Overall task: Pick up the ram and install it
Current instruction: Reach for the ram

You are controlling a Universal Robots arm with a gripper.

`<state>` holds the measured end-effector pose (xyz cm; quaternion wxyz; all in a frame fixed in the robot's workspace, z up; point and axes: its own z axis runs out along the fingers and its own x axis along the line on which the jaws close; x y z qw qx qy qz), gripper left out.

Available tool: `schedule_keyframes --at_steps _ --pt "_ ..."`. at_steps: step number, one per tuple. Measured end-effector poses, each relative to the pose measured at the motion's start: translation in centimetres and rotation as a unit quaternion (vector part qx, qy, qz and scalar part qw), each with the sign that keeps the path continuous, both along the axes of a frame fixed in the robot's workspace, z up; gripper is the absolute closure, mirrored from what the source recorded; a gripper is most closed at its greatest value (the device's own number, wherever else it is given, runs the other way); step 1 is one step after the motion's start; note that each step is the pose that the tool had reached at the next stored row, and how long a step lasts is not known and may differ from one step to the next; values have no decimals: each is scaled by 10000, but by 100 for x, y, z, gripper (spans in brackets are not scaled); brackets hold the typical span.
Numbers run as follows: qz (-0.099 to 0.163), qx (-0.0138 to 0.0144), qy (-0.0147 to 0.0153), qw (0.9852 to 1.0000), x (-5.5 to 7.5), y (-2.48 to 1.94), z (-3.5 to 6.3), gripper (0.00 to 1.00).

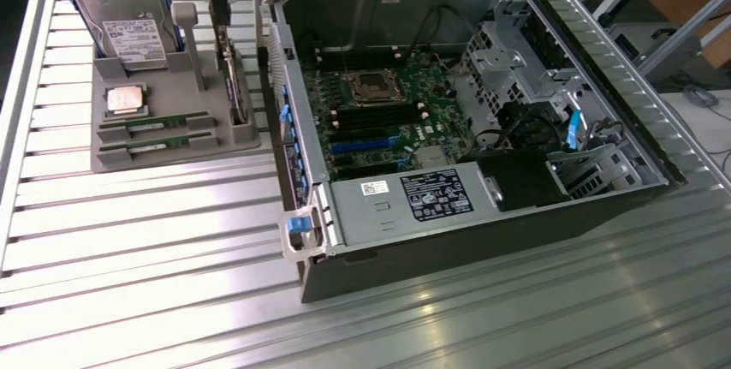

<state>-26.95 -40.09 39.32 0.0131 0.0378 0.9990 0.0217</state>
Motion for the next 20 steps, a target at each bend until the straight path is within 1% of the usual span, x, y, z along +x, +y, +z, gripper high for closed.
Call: schedule_keyframes --at_steps 20 --pt "0 0 0 10000 -88 -1 0 89"
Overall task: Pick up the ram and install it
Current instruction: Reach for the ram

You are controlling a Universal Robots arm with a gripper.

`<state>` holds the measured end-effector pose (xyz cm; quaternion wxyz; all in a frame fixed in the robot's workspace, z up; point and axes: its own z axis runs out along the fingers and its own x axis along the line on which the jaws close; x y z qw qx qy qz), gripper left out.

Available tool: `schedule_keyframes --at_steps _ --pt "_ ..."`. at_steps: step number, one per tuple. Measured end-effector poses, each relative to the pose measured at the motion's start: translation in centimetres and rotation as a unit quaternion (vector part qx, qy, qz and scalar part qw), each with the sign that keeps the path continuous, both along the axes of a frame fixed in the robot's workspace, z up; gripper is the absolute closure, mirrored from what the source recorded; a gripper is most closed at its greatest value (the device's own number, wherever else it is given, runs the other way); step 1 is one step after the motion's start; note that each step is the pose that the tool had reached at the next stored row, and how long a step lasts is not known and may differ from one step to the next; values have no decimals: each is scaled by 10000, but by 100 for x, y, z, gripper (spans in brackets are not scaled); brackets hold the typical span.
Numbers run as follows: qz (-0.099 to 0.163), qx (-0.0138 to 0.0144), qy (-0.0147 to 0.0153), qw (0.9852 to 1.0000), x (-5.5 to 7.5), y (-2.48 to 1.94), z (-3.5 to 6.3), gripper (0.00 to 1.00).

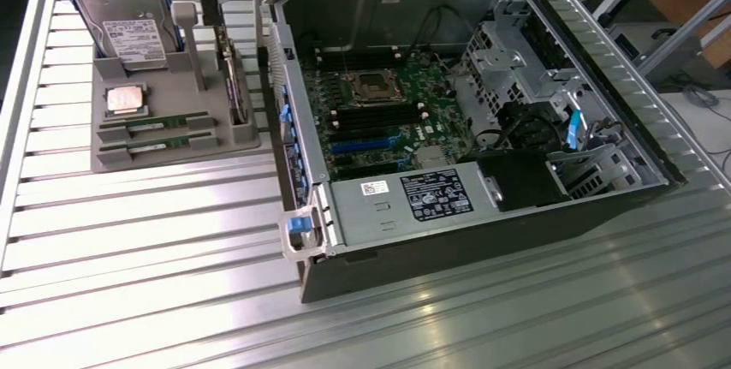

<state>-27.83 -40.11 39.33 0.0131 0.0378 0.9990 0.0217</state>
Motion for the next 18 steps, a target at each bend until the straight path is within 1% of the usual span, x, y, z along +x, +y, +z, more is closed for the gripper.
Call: schedule_keyframes --at_steps 10,18 --pt "0 0 0 10000 -62 0 0 89" --pt "0 0 0 10000 -169 0 0 89"
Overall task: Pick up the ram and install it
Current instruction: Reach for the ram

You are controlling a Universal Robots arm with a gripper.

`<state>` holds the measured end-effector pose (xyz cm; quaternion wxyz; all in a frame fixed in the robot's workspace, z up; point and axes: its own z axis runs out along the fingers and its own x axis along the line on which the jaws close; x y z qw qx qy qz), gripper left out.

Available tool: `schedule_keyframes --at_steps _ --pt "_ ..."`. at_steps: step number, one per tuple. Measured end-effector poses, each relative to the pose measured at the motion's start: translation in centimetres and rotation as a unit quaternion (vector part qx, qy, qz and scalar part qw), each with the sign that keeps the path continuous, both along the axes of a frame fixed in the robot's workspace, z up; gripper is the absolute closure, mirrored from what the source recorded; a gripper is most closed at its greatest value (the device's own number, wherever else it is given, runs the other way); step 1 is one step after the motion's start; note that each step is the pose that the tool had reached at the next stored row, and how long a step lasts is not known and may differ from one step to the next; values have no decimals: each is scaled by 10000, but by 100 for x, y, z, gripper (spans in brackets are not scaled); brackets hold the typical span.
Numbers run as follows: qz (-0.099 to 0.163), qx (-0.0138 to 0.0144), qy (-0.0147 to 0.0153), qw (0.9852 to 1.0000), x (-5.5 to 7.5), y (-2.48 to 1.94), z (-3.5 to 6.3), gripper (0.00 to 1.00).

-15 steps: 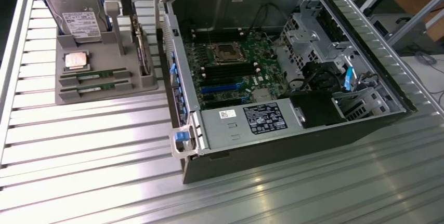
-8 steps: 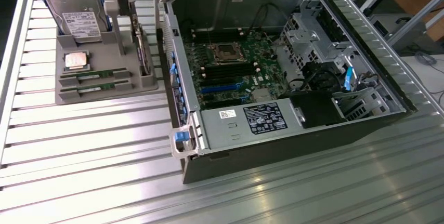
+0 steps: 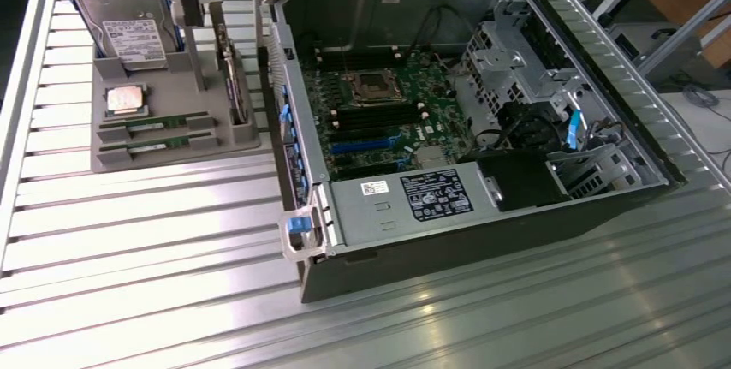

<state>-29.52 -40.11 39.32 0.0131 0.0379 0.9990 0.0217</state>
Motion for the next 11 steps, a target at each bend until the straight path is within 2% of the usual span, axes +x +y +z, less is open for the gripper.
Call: schedule_keyframes --at_steps 11 --pt "0 0 0 10000 -114 0 0 89"
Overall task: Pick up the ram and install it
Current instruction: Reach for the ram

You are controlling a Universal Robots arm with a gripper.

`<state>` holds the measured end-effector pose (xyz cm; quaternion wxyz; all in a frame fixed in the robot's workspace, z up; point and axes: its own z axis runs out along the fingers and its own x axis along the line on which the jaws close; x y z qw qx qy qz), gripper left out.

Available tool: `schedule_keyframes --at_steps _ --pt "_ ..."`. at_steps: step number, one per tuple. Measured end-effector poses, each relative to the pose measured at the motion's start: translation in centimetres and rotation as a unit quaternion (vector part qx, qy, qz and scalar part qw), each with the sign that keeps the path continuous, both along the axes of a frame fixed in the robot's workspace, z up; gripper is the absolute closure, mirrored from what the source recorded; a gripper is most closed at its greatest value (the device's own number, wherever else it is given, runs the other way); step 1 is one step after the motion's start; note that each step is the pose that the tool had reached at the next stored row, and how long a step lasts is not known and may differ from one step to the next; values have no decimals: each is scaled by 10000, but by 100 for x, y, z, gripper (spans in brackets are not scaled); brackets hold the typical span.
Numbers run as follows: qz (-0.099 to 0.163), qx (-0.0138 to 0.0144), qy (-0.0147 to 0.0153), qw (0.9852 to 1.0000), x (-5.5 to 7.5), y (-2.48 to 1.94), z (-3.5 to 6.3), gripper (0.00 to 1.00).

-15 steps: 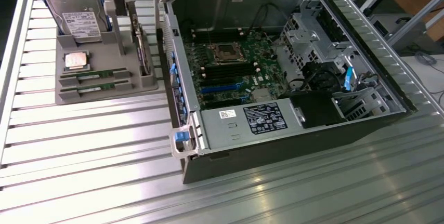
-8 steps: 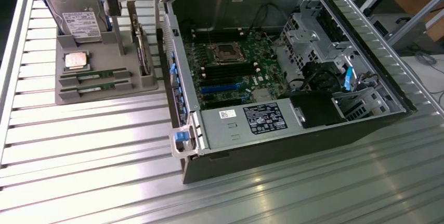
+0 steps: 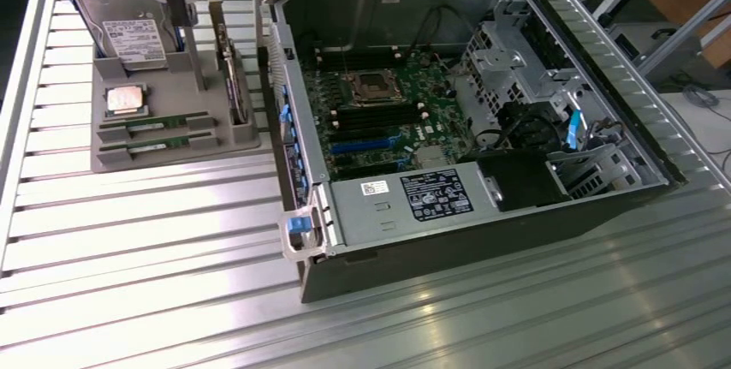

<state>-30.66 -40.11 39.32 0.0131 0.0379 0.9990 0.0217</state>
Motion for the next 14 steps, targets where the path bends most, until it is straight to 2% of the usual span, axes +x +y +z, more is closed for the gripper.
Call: schedule_keyframes --at_steps 14 --pt "0 0 0 10000 -110 0 0 89"
